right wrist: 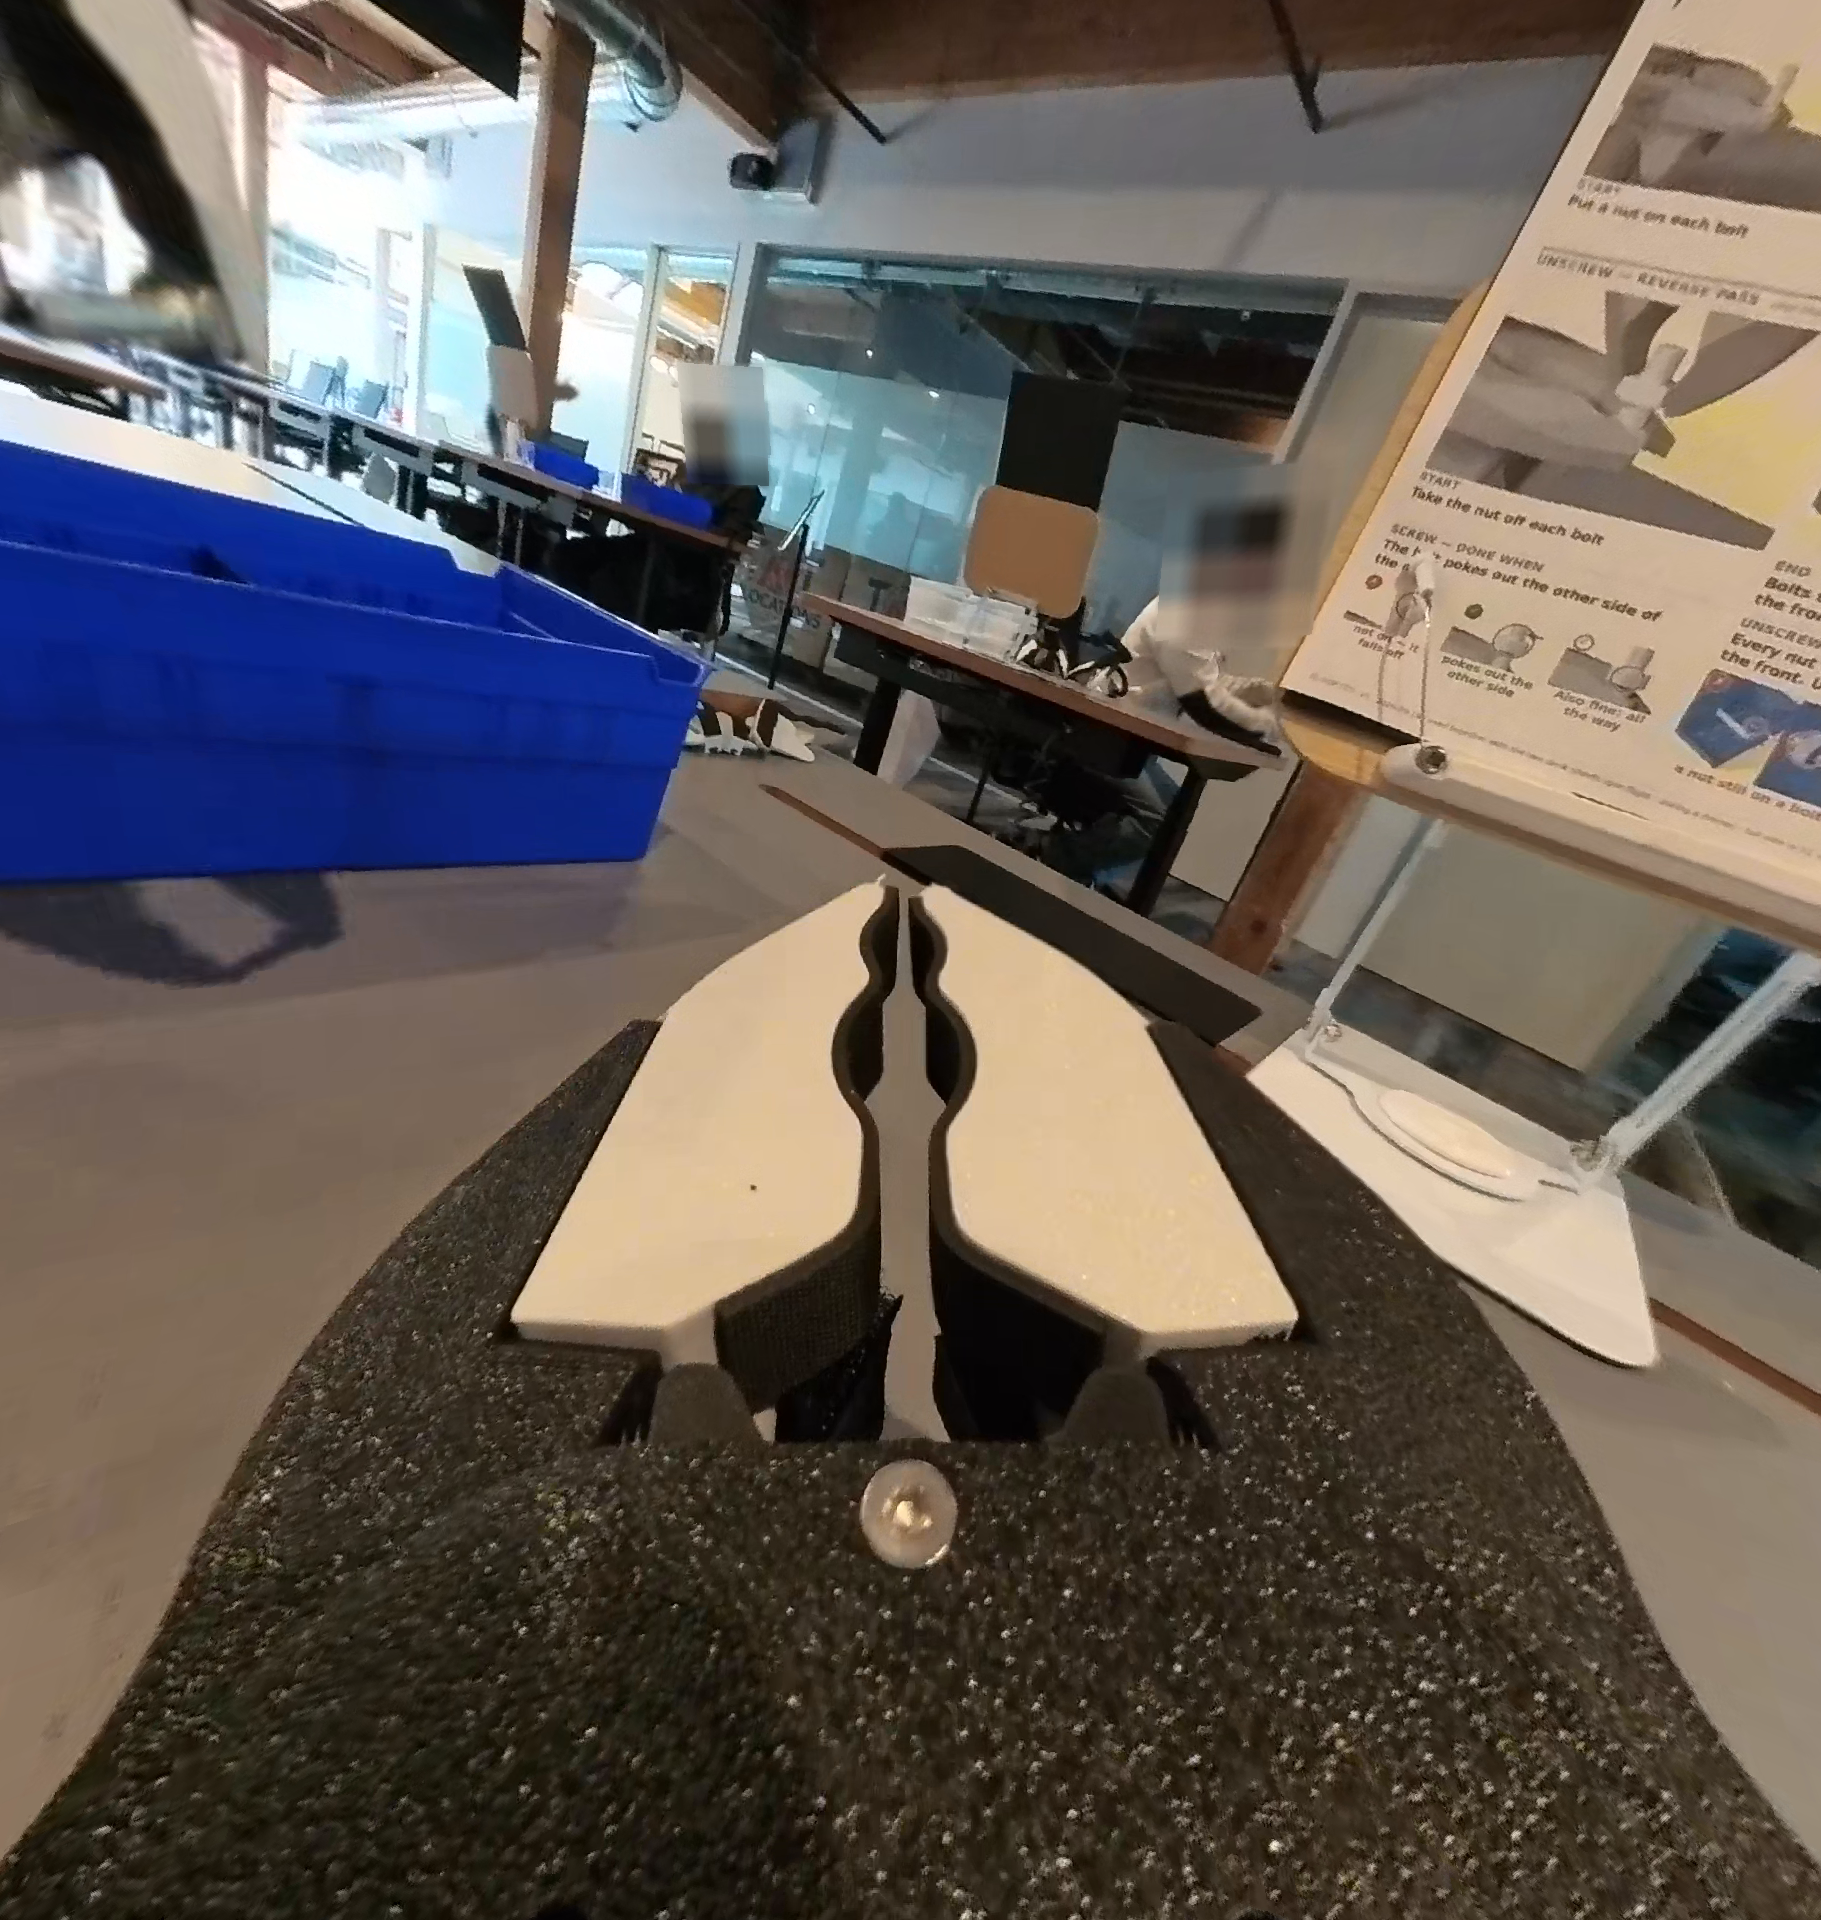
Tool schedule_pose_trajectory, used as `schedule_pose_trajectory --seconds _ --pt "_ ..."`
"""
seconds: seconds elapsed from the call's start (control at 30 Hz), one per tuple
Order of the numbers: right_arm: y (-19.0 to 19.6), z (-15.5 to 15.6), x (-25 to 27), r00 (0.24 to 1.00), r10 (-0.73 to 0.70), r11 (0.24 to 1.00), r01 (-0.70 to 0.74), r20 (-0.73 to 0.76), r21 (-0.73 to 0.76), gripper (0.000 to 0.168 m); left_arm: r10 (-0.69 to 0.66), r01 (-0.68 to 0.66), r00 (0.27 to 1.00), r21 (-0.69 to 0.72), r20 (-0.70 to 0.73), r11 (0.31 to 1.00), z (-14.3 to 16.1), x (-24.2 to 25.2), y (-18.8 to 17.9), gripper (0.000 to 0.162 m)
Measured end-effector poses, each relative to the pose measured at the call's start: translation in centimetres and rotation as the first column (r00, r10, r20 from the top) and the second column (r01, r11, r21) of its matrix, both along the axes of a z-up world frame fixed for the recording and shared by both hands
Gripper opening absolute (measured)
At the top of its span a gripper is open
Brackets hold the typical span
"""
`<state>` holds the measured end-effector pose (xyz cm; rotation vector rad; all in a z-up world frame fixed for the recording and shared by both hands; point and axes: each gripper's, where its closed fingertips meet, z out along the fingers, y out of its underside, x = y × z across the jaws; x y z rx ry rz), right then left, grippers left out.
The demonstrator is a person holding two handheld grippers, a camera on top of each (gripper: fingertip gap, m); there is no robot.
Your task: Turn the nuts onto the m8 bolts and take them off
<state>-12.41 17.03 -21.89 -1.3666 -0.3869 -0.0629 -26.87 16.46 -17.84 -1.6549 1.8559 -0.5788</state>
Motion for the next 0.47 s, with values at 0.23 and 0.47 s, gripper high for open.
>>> schedule_pose_trajectory --seconds 0.23,0.47 --pt "-1.0 0.7 1.0 0.999 -0.033 0.999 0.033 -0.018 0.039 0.002 0.158 -0.170 0.979 -0.095 -0.129 0.981 -8.2 4.4 -2.0 0.031" --pt "-1.0 0.9 0.6 1.000 -0.011 0.999 0.012 -0.022 0.048 0.002 0.212 -0.239 0.952 -0.103 -0.222 0.966 -11.6 5.2 -1.5 0.031"
